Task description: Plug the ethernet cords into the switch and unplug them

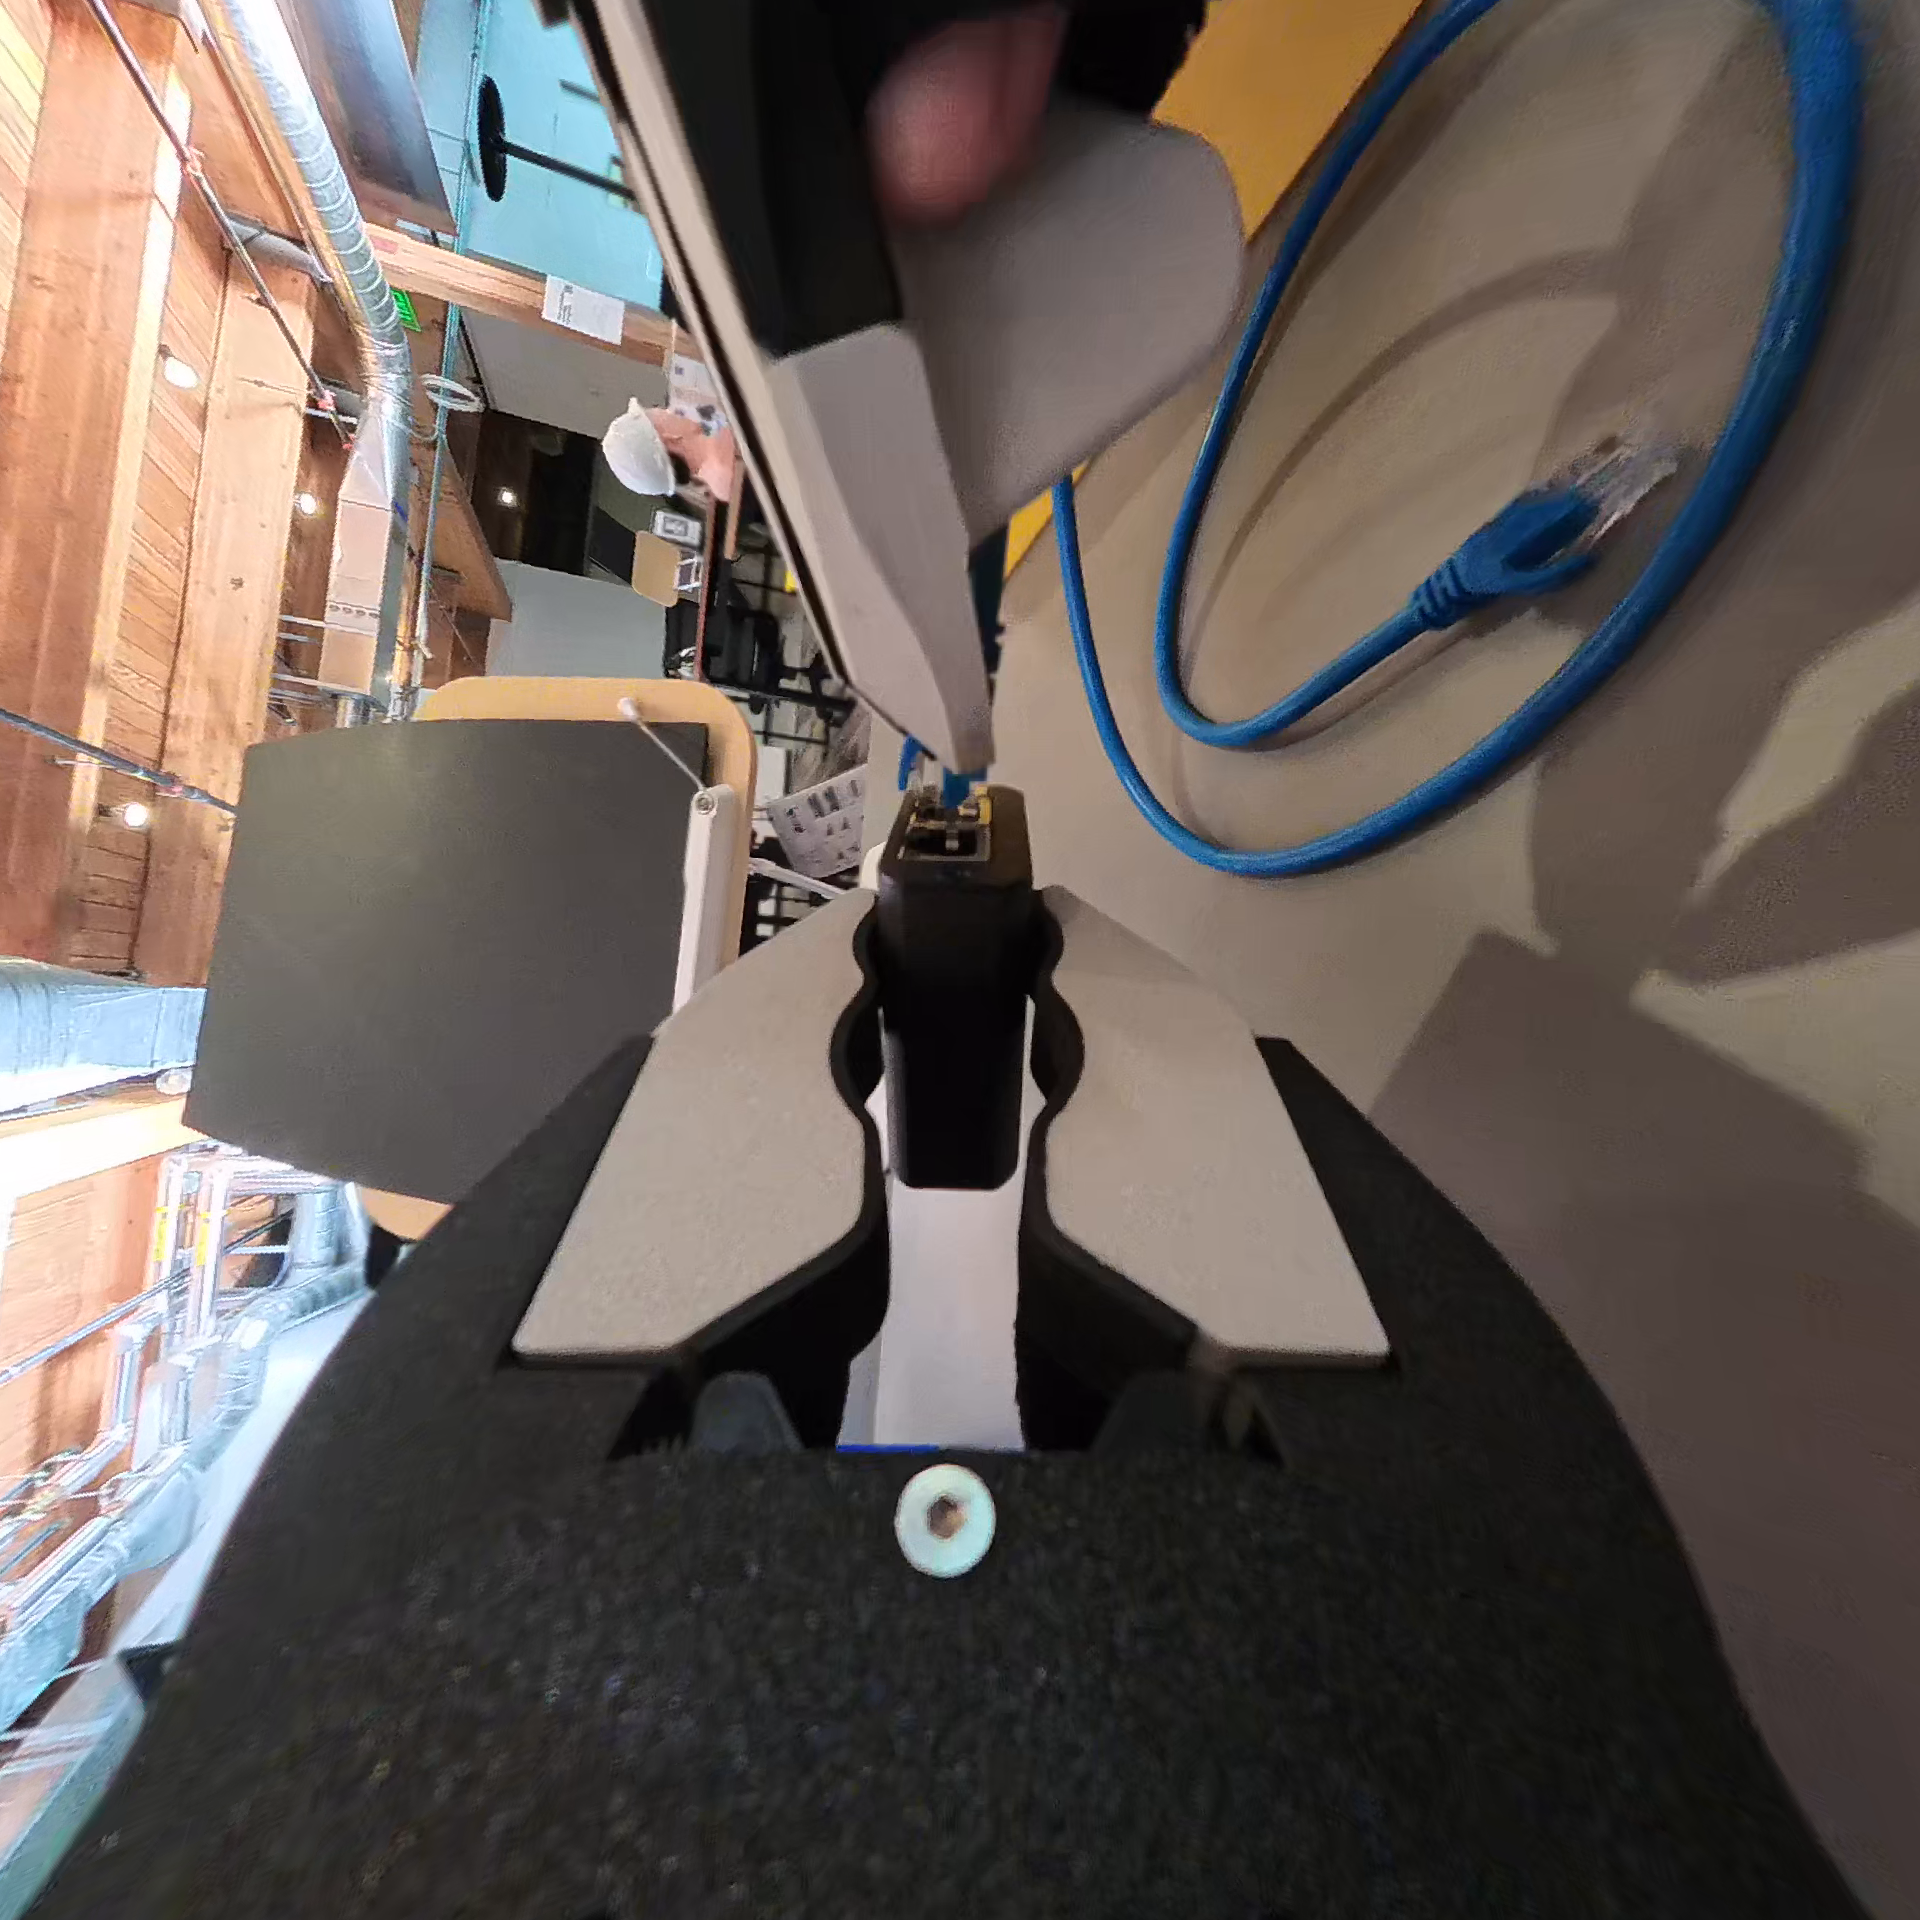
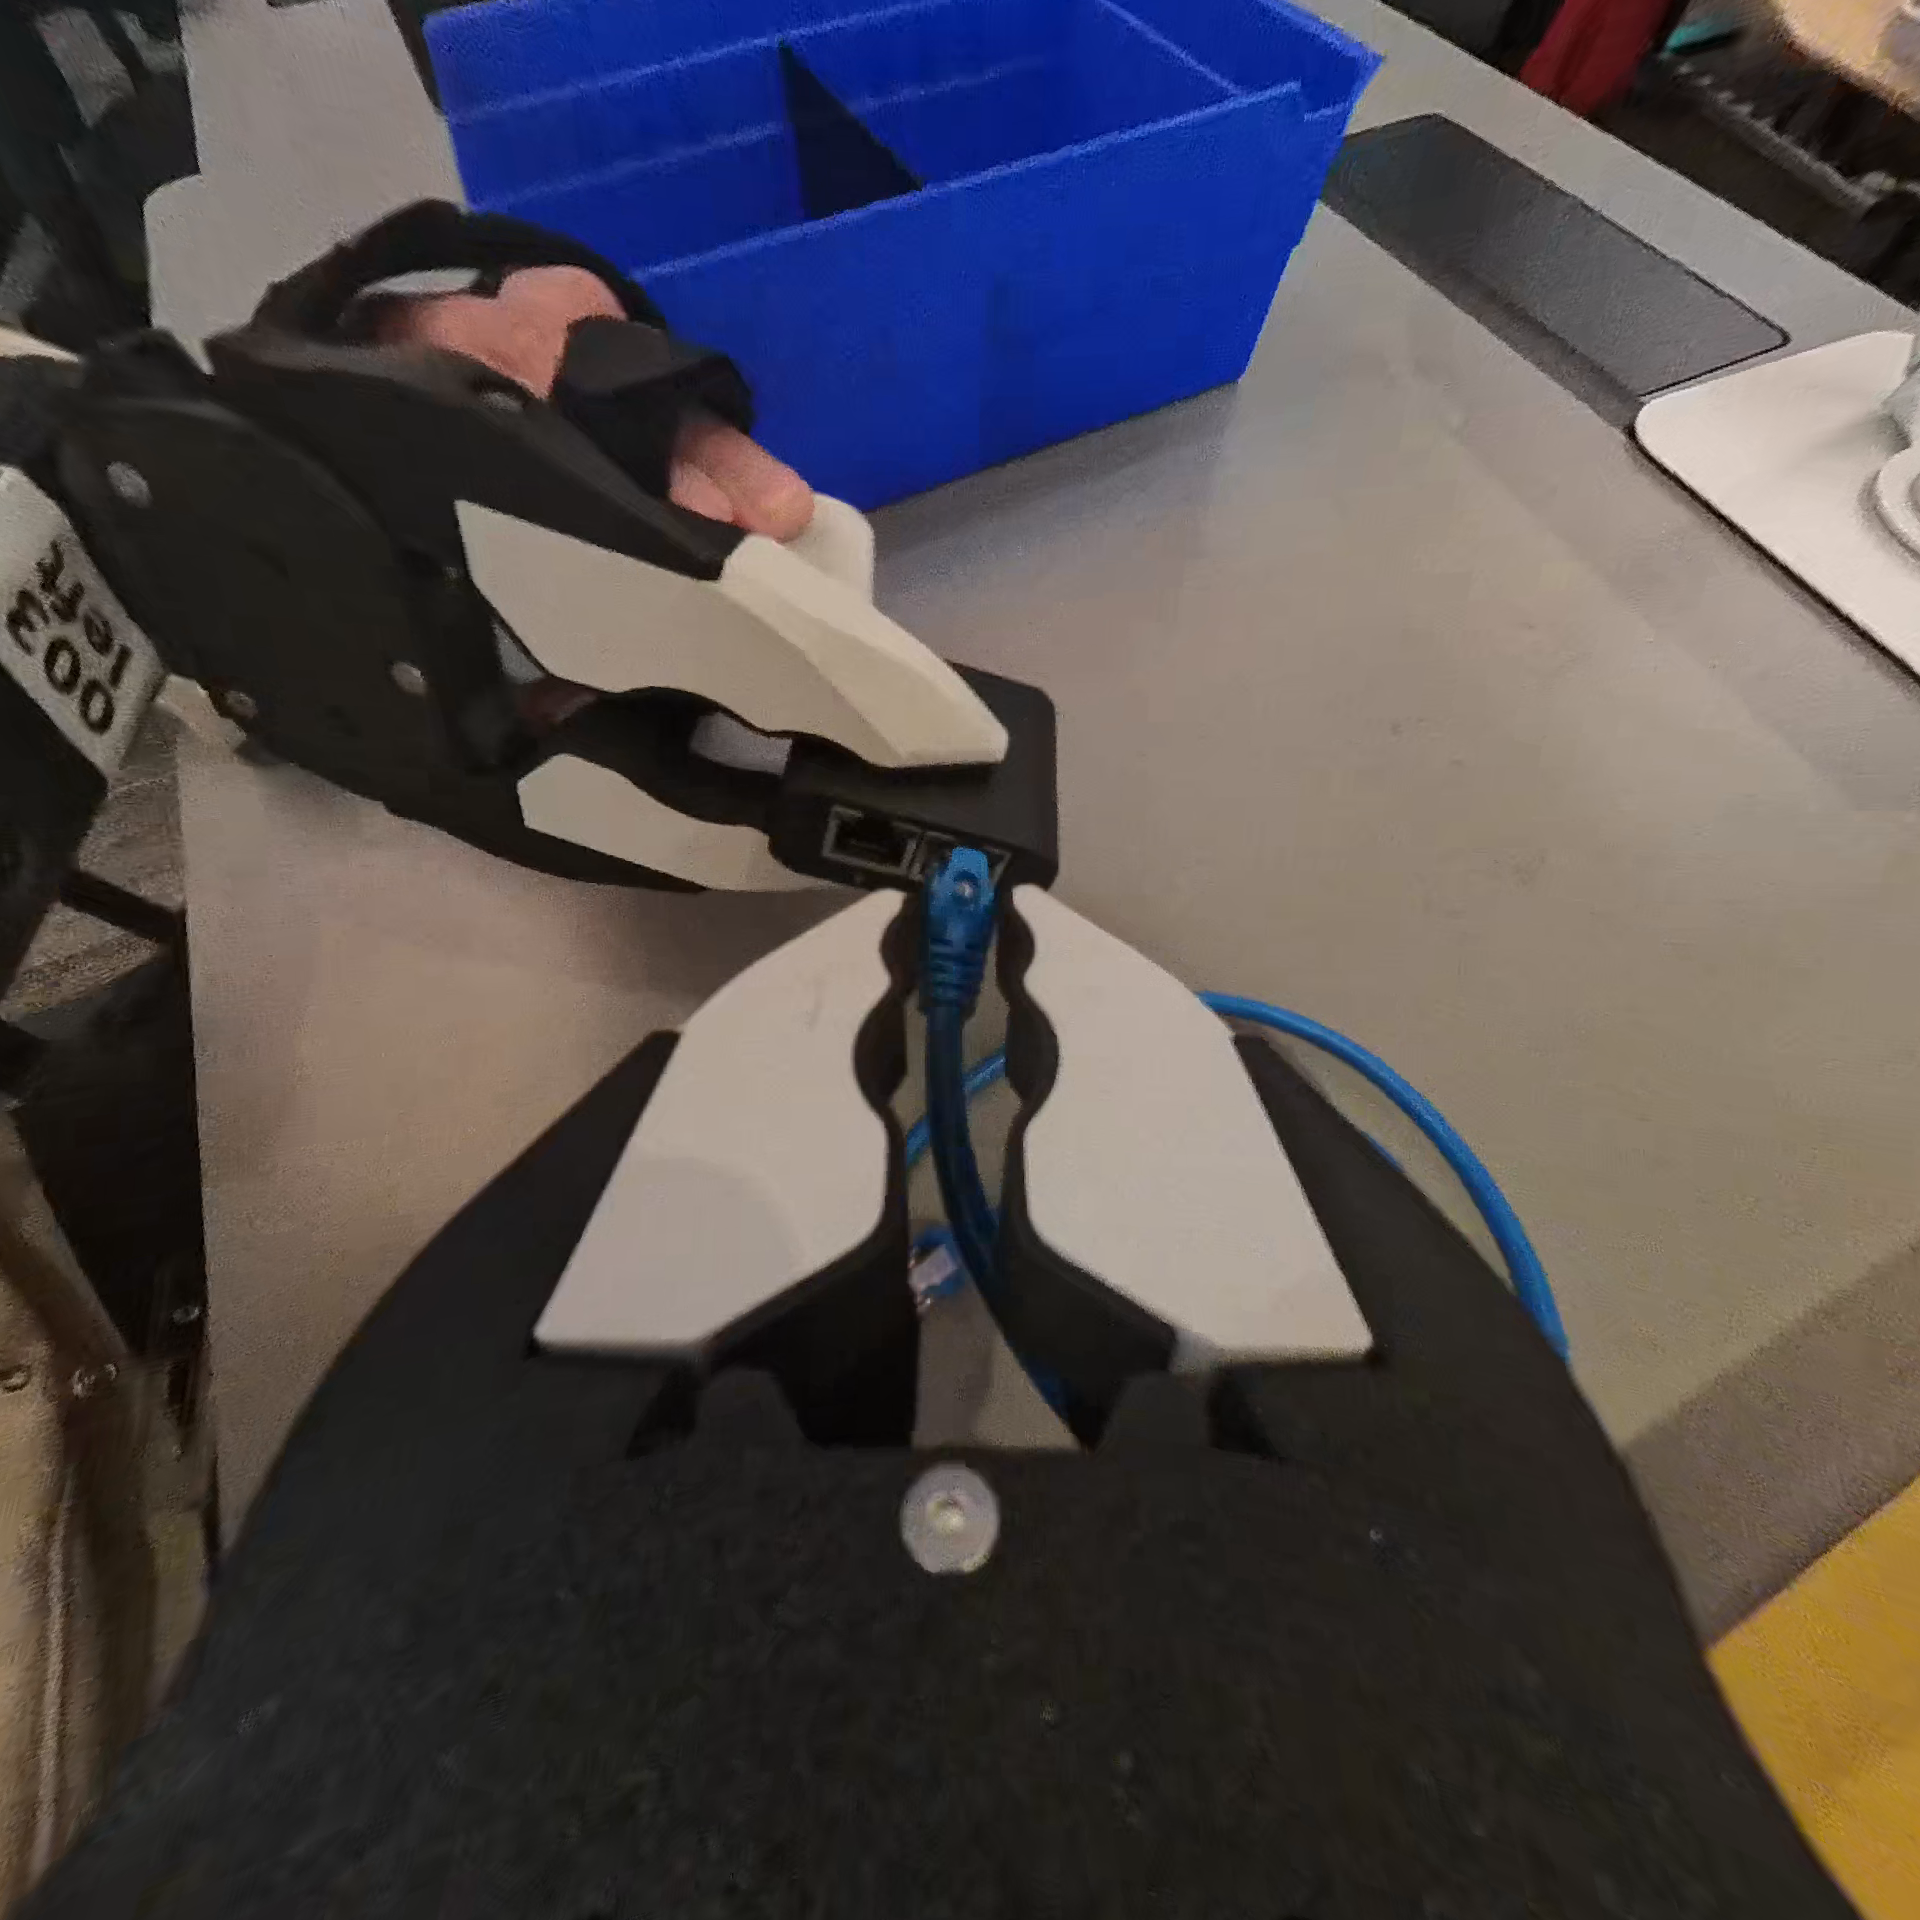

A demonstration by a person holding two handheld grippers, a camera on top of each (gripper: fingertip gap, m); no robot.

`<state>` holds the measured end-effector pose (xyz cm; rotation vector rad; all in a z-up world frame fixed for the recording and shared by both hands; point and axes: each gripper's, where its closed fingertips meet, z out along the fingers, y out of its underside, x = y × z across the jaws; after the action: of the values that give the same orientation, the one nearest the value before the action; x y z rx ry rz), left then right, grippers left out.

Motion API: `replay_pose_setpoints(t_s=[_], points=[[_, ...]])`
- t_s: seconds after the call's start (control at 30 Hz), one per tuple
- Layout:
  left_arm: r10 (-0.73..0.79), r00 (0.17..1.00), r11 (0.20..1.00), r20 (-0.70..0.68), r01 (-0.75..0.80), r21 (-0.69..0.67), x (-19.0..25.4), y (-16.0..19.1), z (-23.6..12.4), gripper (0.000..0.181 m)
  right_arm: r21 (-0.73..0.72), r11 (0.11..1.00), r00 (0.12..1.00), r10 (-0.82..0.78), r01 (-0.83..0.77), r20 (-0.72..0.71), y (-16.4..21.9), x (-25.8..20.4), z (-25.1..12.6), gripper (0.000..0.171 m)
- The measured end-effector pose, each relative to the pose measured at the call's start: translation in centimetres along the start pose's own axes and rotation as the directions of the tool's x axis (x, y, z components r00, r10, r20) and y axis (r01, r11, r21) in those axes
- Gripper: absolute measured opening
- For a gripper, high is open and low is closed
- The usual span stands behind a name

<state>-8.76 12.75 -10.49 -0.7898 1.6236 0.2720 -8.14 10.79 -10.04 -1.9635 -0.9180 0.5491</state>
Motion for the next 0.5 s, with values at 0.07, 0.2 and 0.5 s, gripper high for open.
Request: replay_pose_setpoints(t_s=[0.07, 0.2, 0.5], points=[[0.008, 1.000, 1.000, -0.004, -0.009, -0.029, 0.2, 0.3, 0.1, 0.024, 0.001, 1.000, 1.000, 0.009, -0.008, -0.029, 0.2, 0.2, 0.3, 0.014], [-0.049, 0.998, 0.997, -0.048, 0.045, -0.064, 0.8, 0.6, 0.4, 0.024, -0.041, 0.998, 0.998, 0.049, -0.051, -0.044, 0.7, 0.2, 0.2, 0.013], [-0.083, 0.996, 0.995, -0.039, 0.080, -0.061, 0.8, -1.3, 0.0, 0.025, -0.060, 0.993, 0.993, 0.102, -0.099, 0.052, 0.9, -0.5, -1.7, 0.012]])
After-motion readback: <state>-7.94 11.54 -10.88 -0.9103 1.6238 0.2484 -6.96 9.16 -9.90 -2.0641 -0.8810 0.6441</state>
